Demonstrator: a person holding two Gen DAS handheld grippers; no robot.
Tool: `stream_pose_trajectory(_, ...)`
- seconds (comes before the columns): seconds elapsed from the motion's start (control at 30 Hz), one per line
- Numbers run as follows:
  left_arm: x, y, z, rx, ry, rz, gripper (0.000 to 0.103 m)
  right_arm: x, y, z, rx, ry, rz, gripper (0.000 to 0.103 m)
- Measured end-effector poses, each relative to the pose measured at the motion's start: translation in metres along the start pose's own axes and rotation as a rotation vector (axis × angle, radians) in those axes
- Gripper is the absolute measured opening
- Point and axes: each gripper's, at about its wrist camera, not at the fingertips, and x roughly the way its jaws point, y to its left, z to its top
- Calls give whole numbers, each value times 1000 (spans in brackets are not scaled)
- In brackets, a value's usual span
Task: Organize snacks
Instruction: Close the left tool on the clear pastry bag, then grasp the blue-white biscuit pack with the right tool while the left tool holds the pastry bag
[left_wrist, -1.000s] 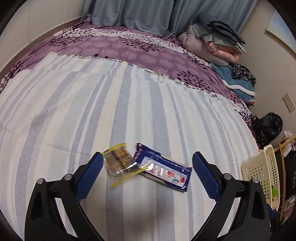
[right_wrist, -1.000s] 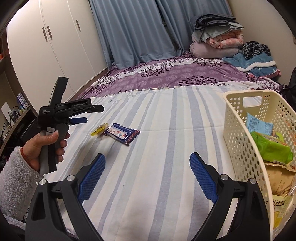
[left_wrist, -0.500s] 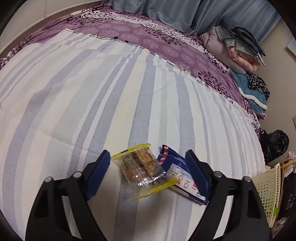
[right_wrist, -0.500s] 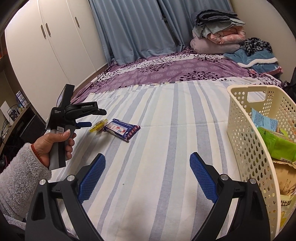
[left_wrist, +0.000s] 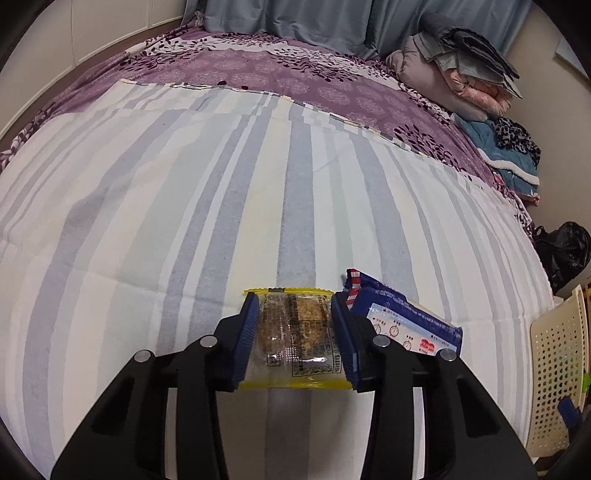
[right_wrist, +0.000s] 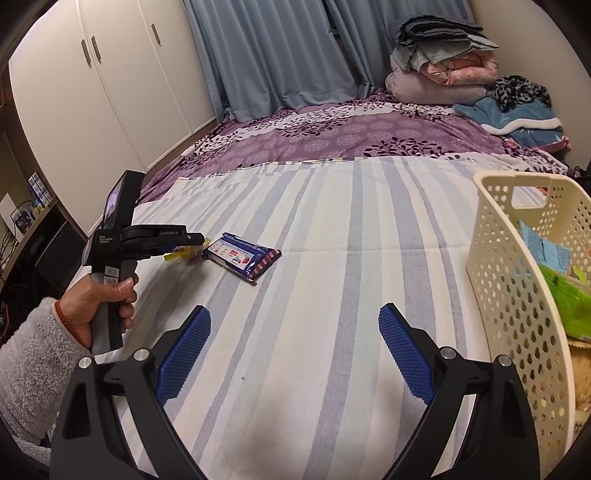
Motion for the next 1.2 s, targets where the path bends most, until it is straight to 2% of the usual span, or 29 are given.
stream_pose_trajectory(0.27,-25,9,-13,65,-52,0,41,47,22,18,-107,28,10,92)
stream_pose_trajectory(0.57,-61,23,-17,63,-108,-32,41,123,59,42,-267,103,52,92)
stream_pose_trajectory(0.83,-79,29,-22,46,-134,-65,41,180,82,55,-395,185,-2,92)
stream_pose_trajectory(1.03,-85,32,-23,42,-139,-83,41,203,89,57,-432,238,43,92)
stream_pose_trajectory(1.2,-84,33,-22,34,-141,-84,41,208,87,54,-426,253,33,89)
